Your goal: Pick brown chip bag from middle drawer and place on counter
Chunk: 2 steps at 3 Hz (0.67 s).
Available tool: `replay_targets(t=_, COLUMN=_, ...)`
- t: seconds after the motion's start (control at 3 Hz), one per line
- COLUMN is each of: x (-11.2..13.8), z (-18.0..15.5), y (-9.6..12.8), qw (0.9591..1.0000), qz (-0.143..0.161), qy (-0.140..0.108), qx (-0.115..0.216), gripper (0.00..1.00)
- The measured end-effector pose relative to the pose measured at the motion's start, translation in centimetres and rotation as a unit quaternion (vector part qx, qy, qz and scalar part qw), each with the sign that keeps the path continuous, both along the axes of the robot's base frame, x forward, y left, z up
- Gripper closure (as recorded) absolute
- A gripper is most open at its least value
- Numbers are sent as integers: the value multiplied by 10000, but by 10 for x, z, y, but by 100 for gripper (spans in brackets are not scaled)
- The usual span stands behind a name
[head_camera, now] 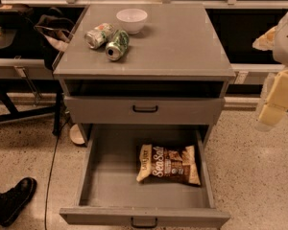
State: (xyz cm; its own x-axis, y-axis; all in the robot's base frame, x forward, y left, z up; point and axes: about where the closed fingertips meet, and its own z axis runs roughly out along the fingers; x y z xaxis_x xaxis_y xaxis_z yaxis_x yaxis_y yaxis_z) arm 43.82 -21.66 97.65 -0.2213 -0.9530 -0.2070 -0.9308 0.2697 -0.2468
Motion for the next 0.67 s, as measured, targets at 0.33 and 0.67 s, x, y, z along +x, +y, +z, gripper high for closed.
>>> replay_targets(t=0.33, x=0, z=0, y=0, qw=10000, qz=-1, qy=0, qx=0, gripper=0)
replay_targets(t=0.67, x=2, z=-24, y=-11, qw=9997, qz=-203, qy=84, qx=84, gripper=0)
